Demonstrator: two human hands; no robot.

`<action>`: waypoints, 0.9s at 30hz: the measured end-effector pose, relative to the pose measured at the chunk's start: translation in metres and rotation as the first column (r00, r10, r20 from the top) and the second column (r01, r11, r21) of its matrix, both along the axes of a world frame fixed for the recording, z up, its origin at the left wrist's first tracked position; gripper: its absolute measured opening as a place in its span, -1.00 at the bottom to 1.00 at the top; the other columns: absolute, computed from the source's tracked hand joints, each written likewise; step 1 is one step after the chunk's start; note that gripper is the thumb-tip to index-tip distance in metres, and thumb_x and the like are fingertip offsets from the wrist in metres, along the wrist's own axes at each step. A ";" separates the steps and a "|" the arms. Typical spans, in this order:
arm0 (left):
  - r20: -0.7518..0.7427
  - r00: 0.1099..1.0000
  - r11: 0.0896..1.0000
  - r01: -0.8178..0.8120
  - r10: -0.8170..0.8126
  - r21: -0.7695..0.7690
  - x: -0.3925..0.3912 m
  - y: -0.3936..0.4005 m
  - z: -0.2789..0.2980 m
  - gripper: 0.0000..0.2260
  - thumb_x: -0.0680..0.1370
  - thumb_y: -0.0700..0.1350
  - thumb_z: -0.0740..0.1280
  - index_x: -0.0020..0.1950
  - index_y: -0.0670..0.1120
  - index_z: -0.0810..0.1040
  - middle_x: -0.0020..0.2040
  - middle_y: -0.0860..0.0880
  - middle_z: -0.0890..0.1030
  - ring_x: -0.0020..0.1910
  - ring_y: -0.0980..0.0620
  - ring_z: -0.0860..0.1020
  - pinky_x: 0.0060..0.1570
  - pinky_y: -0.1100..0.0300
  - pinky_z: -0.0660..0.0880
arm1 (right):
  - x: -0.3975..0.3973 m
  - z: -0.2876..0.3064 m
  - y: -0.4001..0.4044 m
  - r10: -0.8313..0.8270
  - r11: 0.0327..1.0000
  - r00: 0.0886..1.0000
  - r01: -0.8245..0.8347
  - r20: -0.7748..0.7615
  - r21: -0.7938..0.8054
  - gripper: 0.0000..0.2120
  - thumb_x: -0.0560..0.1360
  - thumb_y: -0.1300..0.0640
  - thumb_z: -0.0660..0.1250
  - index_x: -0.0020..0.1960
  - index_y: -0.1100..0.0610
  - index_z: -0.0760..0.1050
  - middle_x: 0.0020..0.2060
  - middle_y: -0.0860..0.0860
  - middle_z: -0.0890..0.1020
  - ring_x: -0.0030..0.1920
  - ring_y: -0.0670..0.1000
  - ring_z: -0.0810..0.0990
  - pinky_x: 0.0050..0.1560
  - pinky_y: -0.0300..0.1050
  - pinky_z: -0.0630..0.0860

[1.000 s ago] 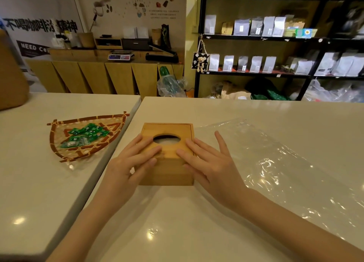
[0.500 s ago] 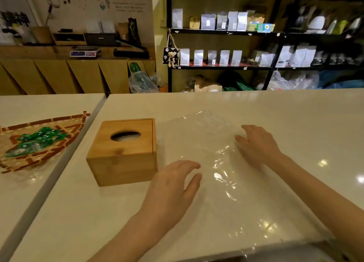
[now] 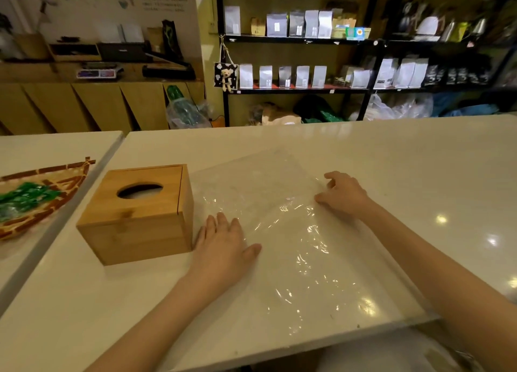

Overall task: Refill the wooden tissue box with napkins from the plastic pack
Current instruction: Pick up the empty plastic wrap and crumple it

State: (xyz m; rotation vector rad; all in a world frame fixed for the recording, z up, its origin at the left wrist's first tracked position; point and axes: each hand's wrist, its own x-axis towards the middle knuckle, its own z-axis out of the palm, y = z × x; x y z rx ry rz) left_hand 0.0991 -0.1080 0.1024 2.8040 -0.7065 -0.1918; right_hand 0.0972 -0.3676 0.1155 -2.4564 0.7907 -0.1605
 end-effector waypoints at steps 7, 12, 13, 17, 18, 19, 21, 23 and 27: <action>-0.385 0.920 0.649 -0.334 0.068 -0.683 0.011 0.000 0.010 -0.48 0.40 -0.32 0.39 0.33 -0.09 0.39 0.38 -0.14 0.36 0.12 -0.03 0.54 -0.04 0.20 0.50 | -0.001 0.002 -0.006 -0.146 0.981 0.988 0.138 0.048 0.140 -0.88 0.27 0.29 0.32 -0.25 0.25 0.62 -0.42 0.15 0.56 -0.30 0.17 0.52 -0.17 -0.10 0.45; -0.577 0.816 0.318 -0.538 -0.037 -0.781 0.009 -0.003 0.018 -0.50 0.41 -0.44 0.33 0.29 -0.09 0.42 -0.12 0.01 0.55 -0.16 0.16 0.61 -0.25 0.30 0.53 | -0.009 0.009 -0.007 -0.157 0.941 0.981 0.113 0.114 0.318 -0.86 0.31 0.30 0.33 -0.39 0.14 0.55 -0.66 -0.03 0.51 -0.51 0.04 0.45 -0.44 -0.23 0.41; -0.569 0.821 0.301 -0.533 -0.044 -0.791 0.008 -0.005 0.021 -0.52 0.41 -0.42 0.34 0.27 -0.08 0.43 -0.09 -0.02 0.56 -0.04 0.21 0.59 -0.21 0.30 0.52 | -0.012 0.012 -0.008 -0.162 0.918 0.975 0.093 0.151 0.385 -0.87 0.34 0.31 0.32 -0.36 0.17 0.53 -0.60 0.03 0.51 -0.54 0.01 0.42 -0.52 -0.28 0.36; -0.517 0.856 0.262 -0.500 0.006 -0.826 0.008 -0.009 0.036 -0.58 0.41 -0.30 0.39 0.22 0.01 0.47 -0.03 -0.02 0.60 0.22 0.04 0.48 0.02 0.21 0.41 | -0.023 0.028 -0.014 -0.208 0.674 0.966 0.028 0.153 0.738 -0.95 0.42 0.26 0.33 -0.21 0.22 0.51 -0.36 0.10 0.61 -0.41 0.03 0.52 -0.38 -0.17 0.39; -0.494 0.869 0.261 -0.480 0.016 -0.837 0.008 -0.009 0.042 -0.59 0.42 -0.29 0.38 0.23 0.00 0.47 -0.03 0.00 0.62 0.17 0.01 0.53 0.04 0.21 0.38 | -0.027 0.032 -0.017 -0.208 0.597 0.965 -0.004 0.160 0.802 -0.96 0.43 0.24 0.34 -0.20 0.19 0.51 -0.34 0.07 0.62 -0.41 -0.01 0.53 -0.39 -0.17 0.43; -0.464 0.885 0.266 -0.453 0.025 -0.851 0.007 -0.009 0.048 -0.58 0.43 -0.28 0.37 0.25 -0.01 0.47 0.01 -0.01 0.62 0.13 0.01 0.55 0.05 0.21 0.35 | -0.031 0.036 -0.020 -0.216 0.528 0.959 -0.045 0.185 0.848 -0.95 0.42 0.22 0.36 -0.20 0.17 0.51 -0.34 0.05 0.62 -0.43 -0.04 0.53 -0.43 -0.18 0.45; -0.376 0.926 0.272 -0.371 0.037 -0.888 0.006 -0.009 0.059 -0.58 0.43 -0.27 0.38 0.26 -0.02 0.48 0.29 -0.02 0.49 -0.01 0.16 0.58 -0.02 0.31 0.37 | -0.038 0.041 -0.024 -0.240 0.467 0.935 -0.124 0.261 0.876 -0.92 0.42 0.19 0.38 -0.16 0.14 0.49 -0.35 0.01 0.60 -0.49 -0.08 0.53 -0.49 -0.23 0.46; -0.293 0.955 0.287 -0.295 0.054 -0.911 0.008 -0.009 0.070 -0.59 0.42 -0.28 0.38 0.24 -0.03 0.51 0.45 0.05 0.30 -0.20 0.35 0.57 -0.23 0.42 0.38 | -0.044 0.046 -0.022 -0.284 0.479 0.899 -0.167 0.333 0.862 -0.88 0.43 0.13 0.38 -0.07 0.10 0.49 -0.35 0.00 0.62 -0.47 -0.08 0.55 -0.44 -0.22 0.48; -0.192 0.980 0.346 -0.200 0.057 -0.917 0.010 -0.006 0.089 -0.67 0.42 -0.27 0.38 0.18 -0.07 0.57 0.41 0.09 0.36 -0.31 0.48 0.53 -0.26 0.41 0.35 | -0.052 0.058 -0.016 -0.259 0.620 0.846 -0.224 0.466 0.752 -0.80 0.49 0.17 0.32 0.11 0.09 0.51 -0.25 0.05 0.66 -0.35 -0.05 0.59 -0.35 -0.21 0.50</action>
